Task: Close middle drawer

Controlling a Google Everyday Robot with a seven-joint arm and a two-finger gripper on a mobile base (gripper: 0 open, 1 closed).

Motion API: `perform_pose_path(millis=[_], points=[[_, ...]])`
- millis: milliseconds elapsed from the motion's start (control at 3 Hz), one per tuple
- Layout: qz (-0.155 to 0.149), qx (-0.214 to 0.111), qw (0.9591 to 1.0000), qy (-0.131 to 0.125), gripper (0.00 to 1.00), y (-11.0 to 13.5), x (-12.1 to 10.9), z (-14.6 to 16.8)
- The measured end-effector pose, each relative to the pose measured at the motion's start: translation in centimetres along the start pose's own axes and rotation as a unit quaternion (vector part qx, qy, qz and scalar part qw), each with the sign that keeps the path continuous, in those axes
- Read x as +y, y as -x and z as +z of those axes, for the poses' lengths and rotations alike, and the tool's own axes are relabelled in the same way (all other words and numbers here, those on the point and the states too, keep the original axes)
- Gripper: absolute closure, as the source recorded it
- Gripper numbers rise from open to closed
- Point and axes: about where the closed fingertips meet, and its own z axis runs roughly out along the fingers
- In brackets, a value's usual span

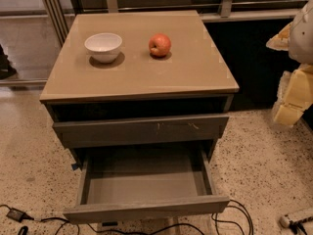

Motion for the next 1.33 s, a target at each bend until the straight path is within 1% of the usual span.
perform_pose_path(millis=[333,667,1000,1333], points=[[0.0,0.0,1.0,0.0,0.0,0.0,0.0,0.0],[-0.012,-0.004,0.9999,-0.004,0.0,0.1,0.7,0.3],[-0.017,-0.039,0.9989,0.02,0.02,-0.1,2.2,3.4],[-0.017,-0.078,0.9962,0.037,0.25,-0.3,3.5,6.2]])
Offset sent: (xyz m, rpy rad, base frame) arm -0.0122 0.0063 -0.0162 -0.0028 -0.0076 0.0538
